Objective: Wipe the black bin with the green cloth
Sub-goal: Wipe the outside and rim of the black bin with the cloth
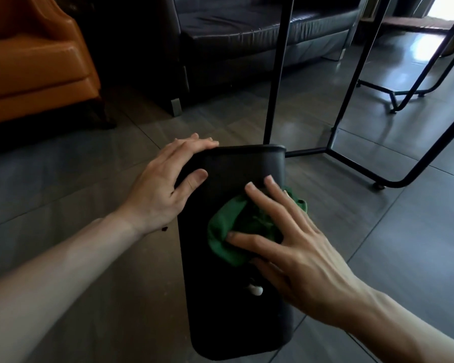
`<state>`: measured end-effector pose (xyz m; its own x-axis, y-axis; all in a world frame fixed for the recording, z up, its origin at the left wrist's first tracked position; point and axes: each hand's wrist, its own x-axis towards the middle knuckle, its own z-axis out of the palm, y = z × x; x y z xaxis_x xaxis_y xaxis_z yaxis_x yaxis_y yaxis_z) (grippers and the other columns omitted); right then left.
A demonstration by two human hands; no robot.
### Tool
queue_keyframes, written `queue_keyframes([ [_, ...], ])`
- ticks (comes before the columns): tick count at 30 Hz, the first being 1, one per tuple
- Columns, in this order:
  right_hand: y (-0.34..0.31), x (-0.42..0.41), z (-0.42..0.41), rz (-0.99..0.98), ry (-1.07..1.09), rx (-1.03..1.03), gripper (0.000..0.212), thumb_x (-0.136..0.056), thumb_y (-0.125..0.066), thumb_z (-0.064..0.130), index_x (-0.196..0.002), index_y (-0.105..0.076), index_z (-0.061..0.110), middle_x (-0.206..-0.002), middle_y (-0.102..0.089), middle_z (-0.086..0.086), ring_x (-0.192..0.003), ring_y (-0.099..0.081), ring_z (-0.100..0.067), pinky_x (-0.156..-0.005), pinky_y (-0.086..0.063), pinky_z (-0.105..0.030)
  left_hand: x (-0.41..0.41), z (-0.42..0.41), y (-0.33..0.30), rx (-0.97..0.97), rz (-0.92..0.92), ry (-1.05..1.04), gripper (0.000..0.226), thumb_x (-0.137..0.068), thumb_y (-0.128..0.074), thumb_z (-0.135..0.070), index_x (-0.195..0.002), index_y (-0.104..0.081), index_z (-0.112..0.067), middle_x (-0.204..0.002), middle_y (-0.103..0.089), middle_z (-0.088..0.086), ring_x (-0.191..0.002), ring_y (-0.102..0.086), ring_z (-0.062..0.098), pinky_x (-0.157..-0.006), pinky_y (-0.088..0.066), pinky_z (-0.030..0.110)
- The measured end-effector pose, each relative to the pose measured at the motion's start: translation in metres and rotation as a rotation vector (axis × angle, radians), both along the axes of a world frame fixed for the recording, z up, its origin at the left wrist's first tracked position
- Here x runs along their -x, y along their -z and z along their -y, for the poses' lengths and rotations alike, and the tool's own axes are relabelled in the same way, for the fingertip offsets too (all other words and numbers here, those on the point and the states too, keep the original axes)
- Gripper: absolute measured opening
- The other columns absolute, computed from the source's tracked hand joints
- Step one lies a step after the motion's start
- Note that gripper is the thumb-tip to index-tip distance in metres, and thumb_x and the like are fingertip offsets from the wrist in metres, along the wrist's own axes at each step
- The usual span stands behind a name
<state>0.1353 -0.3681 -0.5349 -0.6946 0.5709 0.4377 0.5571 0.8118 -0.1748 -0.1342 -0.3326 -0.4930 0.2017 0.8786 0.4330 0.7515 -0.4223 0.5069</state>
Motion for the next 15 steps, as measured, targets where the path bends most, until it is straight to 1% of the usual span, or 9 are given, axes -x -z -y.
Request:
queue_keyframes([
  [2, 0.008, 0.002, 0.007, 0.042, 0.012, -0.026, 0.033, -0.099, -0.063, 0.034, -0.131, -0.071, 0.035, -0.167, -0.037, -0.015, -0.158, -0.021, -0.043, -0.120, -0.035, -0.066, 0.000, 0.000, -0.001, 0.012, 0.009, -0.003, 0.042, -0.105, -0.055, -0.028, -0.147, -0.052, -0.025, -0.149, -0.051, -0.015, -0.153, -0.036, 0.009, -0.126, -0.030, 0.045],
  [3, 0.014, 0.002, 0.011, 0.046, 0.010, -0.057, 0.029, -0.099, -0.063, 0.033, -0.125, -0.074, 0.034, -0.164, -0.042, -0.014, -0.156, -0.027, -0.043, -0.117, -0.038, -0.067, 0.000, 0.000, -0.001, 0.017, 0.011, -0.004, 0.042, -0.104, -0.055, -0.029, -0.146, -0.052, -0.026, -0.149, -0.051, -0.015, -0.153, -0.036, 0.009, -0.126, -0.030, 0.046],
  [5, 0.022, -0.003, 0.020, 0.014, -0.015, -0.099, 0.024, -0.104, -0.056, 0.028, -0.115, -0.077, 0.028, -0.157, -0.052, -0.013, -0.152, -0.039, -0.038, -0.111, -0.047, -0.061, 0.003, 0.002, 0.000, 0.022, 0.015, -0.009, 0.042, -0.104, -0.055, -0.030, -0.146, -0.051, -0.027, -0.149, -0.051, -0.014, -0.153, -0.036, 0.010, -0.126, -0.030, 0.048],
  [7, 0.024, -0.010, 0.027, -0.095, -0.045, -0.069, 0.029, -0.109, -0.049, 0.022, -0.108, -0.078, 0.018, -0.151, -0.059, -0.012, -0.147, -0.049, -0.033, -0.104, -0.055, -0.052, 0.006, 0.004, 0.000, 0.033, 0.017, -0.019, 0.043, -0.104, -0.054, -0.032, -0.147, -0.050, -0.028, -0.149, -0.051, -0.015, -0.153, -0.035, 0.009, -0.126, -0.030, 0.048],
  [9, 0.020, -0.016, 0.032, -0.288, -0.018, -0.053, 0.025, -0.106, -0.055, 0.016, -0.103, -0.080, 0.012, -0.142, -0.065, -0.012, -0.140, -0.057, -0.030, -0.098, -0.059, -0.045, 0.008, 0.006, -0.001, 0.049, 0.017, -0.026, 0.044, -0.104, -0.052, -0.035, -0.147, -0.049, -0.030, -0.149, -0.050, -0.016, -0.153, -0.034, 0.009, -0.126, -0.031, 0.047],
  [11, 0.019, -0.019, 0.041, -0.395, -0.006, -0.093, 0.018, -0.103, -0.062, 0.014, -0.103, -0.080, 0.012, -0.142, -0.065, -0.012, -0.139, -0.058, -0.032, -0.101, -0.057, -0.042, 0.010, 0.007, -0.001, 0.055, 0.016, -0.026, 0.044, -0.104, -0.052, -0.036, -0.147, -0.049, -0.031, -0.150, -0.050, -0.015, -0.153, -0.034, 0.008, -0.126, -0.032, 0.046],
  [12, 0.021, -0.020, 0.047, -0.367, -0.050, -0.106, 0.019, -0.105, -0.059, 0.018, -0.105, -0.078, 0.015, -0.147, -0.062, -0.012, -0.141, -0.056, -0.034, -0.105, -0.054, -0.042, 0.009, 0.007, 0.000, 0.054, 0.016, -0.023, 0.044, -0.104, -0.052, -0.036, -0.147, -0.049, -0.032, -0.150, -0.050, -0.015, -0.153, -0.034, 0.008, -0.126, -0.031, 0.045],
  [13, 0.027, -0.018, 0.054, -0.291, -0.107, -0.121, 0.021, -0.108, -0.054, 0.022, -0.109, -0.075, 0.020, -0.152, -0.058, -0.011, -0.145, -0.052, -0.035, -0.110, -0.051, -0.042, 0.009, 0.007, -0.001, 0.054, 0.015, -0.022, 0.043, -0.104, -0.053, -0.035, -0.147, -0.049, -0.032, -0.150, -0.050, -0.015, -0.153, -0.034, 0.008, -0.126, -0.031, 0.045],
  [15, 0.051, -0.016, 0.065, 0.003, -0.164, -0.226, 0.023, -0.110, -0.050, 0.030, -0.125, -0.068, 0.030, -0.162, -0.048, -0.007, -0.151, -0.043, -0.032, -0.118, -0.042, -0.041, 0.006, 0.007, -0.003, 0.053, 0.011, -0.019, 0.043, -0.104, -0.053, -0.033, -0.147, -0.049, -0.033, -0.150, -0.050, -0.016, -0.154, -0.033, 0.007, -0.128, -0.028, 0.042],
])
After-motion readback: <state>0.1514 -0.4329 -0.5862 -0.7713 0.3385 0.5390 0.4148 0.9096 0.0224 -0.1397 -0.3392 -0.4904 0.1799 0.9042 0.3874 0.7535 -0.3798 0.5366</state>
